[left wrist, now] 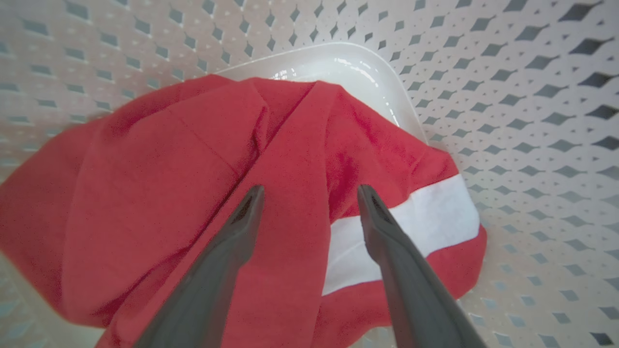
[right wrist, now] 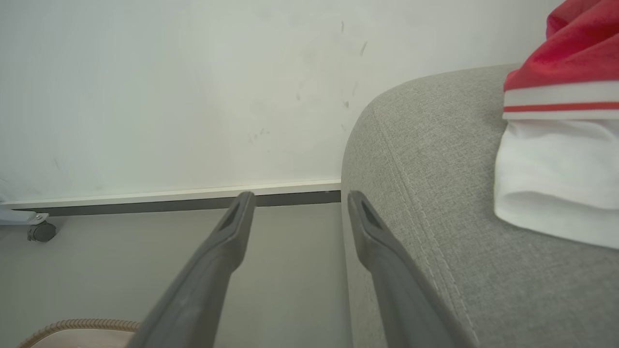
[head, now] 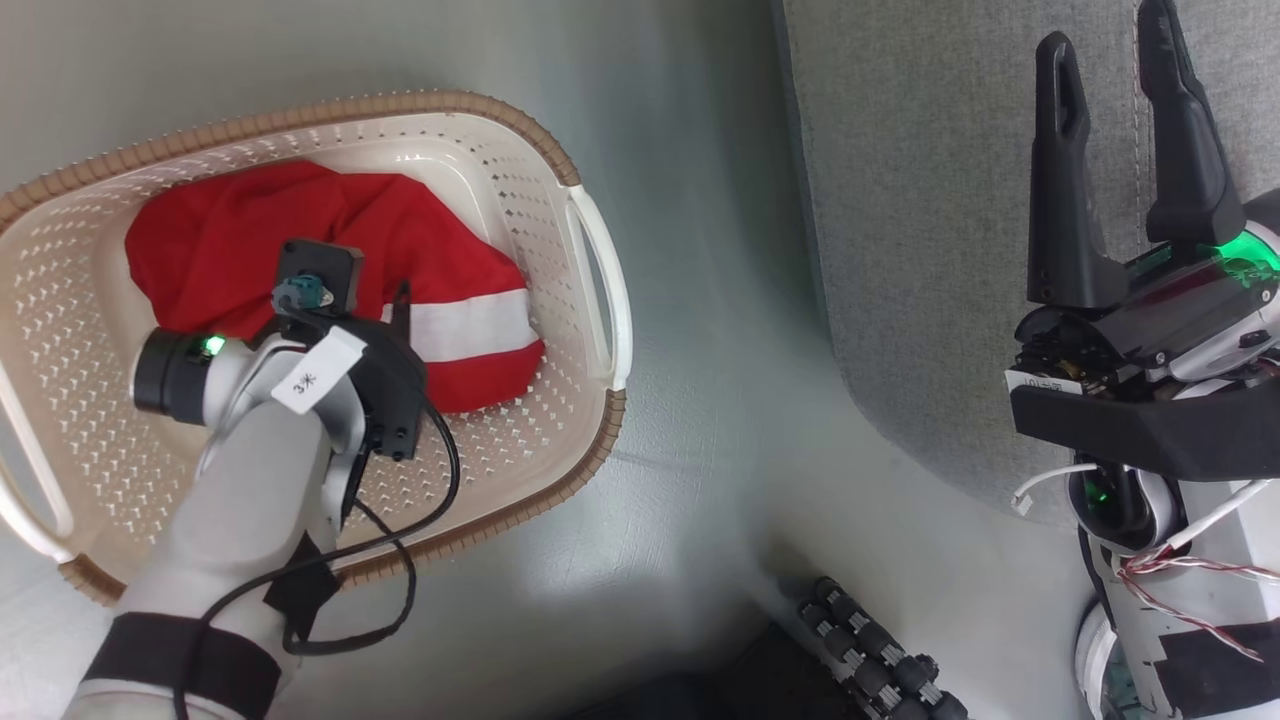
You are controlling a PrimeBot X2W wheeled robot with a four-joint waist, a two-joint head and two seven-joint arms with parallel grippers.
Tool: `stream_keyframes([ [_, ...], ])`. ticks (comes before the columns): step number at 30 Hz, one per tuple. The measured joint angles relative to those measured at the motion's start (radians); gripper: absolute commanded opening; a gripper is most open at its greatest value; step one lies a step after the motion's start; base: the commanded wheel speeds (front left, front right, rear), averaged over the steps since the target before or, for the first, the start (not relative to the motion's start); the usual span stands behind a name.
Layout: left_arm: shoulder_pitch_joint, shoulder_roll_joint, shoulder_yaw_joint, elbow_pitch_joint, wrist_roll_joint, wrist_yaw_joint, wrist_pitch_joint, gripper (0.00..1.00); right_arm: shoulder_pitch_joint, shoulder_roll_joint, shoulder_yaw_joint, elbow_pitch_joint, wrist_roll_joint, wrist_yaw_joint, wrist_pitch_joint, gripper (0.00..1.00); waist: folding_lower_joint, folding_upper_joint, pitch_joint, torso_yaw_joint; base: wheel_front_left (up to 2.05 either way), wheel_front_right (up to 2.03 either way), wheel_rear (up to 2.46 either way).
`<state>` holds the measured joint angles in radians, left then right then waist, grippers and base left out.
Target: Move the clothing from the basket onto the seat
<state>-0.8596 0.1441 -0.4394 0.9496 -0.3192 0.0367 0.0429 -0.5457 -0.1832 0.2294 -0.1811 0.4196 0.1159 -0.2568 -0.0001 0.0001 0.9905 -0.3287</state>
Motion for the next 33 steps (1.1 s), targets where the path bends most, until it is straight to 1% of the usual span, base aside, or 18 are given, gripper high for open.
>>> stream_keyframes([
  [5, -0.019, 0.004, -0.002, 0.038, 0.007, 0.013, 0.011, 1.0, -0.002, 0.005, -0.001, 0.001, -0.009, 0.003, 0.0, 1.0, 0.0, 0.0, 0.003, -0.006, 0.0, 0.0, 0.0],
  [8, -0.033, 0.004, -0.014, 0.072, 0.018, 0.026, 0.036, 1.0, -0.002, 0.006, -0.003, 0.005, -0.011, 0.006, 0.0, 1.0, 0.0, -0.0002, 0.005, -0.009, 0.0, 0.0, 0.0],
  [14, -0.046, 0.007, -0.057, 0.136, 0.068, 0.034, 0.083, 1.0, -0.005, 0.014, -0.002, 0.015, -0.021, 0.007, 0.0, 1.0, 0.0, -0.0001, 0.006, -0.012, 0.0, 0.0, 0.0],
  [19, -0.058, 0.006, -0.067, 0.174, 0.077, 0.043, 0.112, 1.0, -0.015, 0.015, -0.003, 0.02, -0.025, 0.007, 0.0, 1.0, 0.0, -0.0002, 0.005, -0.013, 0.0, 0.0, 0.0],
  [20, -0.059, 0.006, -0.071, 0.178, 0.079, 0.043, 0.115, 0.39, -0.015, 0.015, -0.003, 0.021, -0.025, 0.007, 0.0, 1.0, 0.0, -0.0002, 0.005, -0.013, 0.0, 0.0, 0.0],
  [21, -0.059, 0.006, -0.07, 0.179, 0.08, 0.043, 0.113, 0.0, -0.015, 0.015, -0.003, 0.022, -0.025, 0.007, 0.0, 1.0, 0.0, -0.0002, 0.005, -0.013, 0.0, 0.0, 0.0],
  [32, -0.061, -0.015, -0.057, 0.207, 0.068, 0.04, 0.074, 0.0, -0.023, 0.015, -0.003, 0.045, -0.033, 0.008, 0.0, 1.0, 0.0, -0.0001, -0.023, -0.004, 0.0, 0.0, 0.0],
  [33, -0.06, -0.02, -0.056, 0.209, 0.065, 0.031, 0.059, 0.0, -0.027, 0.015, 0.0, 0.055, -0.033, 0.008, 0.0, 1.0, 0.0, -0.0001, -0.035, 0.0, 0.0, 0.0, 0.0],
])
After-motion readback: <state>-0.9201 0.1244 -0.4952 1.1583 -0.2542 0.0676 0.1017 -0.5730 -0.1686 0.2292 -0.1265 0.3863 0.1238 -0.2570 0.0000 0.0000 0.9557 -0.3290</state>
